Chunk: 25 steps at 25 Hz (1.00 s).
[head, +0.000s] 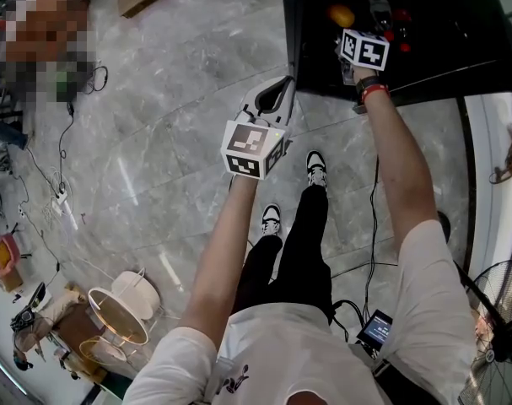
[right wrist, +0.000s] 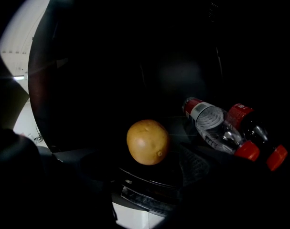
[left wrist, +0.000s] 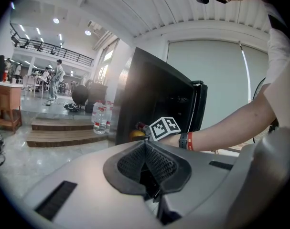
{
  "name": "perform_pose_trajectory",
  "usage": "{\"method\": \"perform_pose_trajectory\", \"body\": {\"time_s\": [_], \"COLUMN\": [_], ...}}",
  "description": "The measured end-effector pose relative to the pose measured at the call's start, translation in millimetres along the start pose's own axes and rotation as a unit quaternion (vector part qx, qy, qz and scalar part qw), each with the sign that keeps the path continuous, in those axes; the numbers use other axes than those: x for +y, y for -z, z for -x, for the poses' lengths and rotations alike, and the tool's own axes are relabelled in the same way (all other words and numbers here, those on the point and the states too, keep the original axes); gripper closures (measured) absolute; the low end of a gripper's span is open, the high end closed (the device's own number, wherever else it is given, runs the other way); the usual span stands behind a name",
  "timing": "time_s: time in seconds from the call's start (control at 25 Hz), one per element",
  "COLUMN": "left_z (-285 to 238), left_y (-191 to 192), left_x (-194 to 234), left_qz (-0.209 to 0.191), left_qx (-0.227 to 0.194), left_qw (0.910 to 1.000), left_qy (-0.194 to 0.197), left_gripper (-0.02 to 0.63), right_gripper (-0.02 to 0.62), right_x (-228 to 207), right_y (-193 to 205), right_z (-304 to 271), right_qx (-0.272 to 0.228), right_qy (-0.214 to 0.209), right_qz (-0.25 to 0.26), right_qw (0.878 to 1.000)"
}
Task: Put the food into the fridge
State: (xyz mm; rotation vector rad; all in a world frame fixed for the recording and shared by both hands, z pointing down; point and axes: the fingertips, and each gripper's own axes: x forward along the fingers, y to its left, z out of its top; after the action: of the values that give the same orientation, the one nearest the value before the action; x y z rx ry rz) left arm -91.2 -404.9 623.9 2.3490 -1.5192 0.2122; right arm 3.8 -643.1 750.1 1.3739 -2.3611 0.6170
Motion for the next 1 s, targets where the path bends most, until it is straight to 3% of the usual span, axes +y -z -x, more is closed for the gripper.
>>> {"method": "perform_pose_trajectory", "body": {"time_s": [0.64, 1.0], "left_z": [22.5, 40.1], "left_y": [-21.0, -38.0], "left_x": [-15.8, -31.8], "left_qz": [0.001, -0.006], "left_qx": [0.0, 0.002], "left_qw": [1.0, 1.0], "left_qy": [-0.001, 0.006], "left_gripper": [0.586, 0.586], "right_gripper": [0.192, 0.198], "right_x": [11.7, 19.5], "right_y": [-12.4, -15.4], "right_z": [54.0, 113.0], "right_qx": [0.001, -0.002], "right_qy": [0.005, 0.014], "right_qz": [-0.001, -0.003], "right_qw": [1.0, 1.0]}}
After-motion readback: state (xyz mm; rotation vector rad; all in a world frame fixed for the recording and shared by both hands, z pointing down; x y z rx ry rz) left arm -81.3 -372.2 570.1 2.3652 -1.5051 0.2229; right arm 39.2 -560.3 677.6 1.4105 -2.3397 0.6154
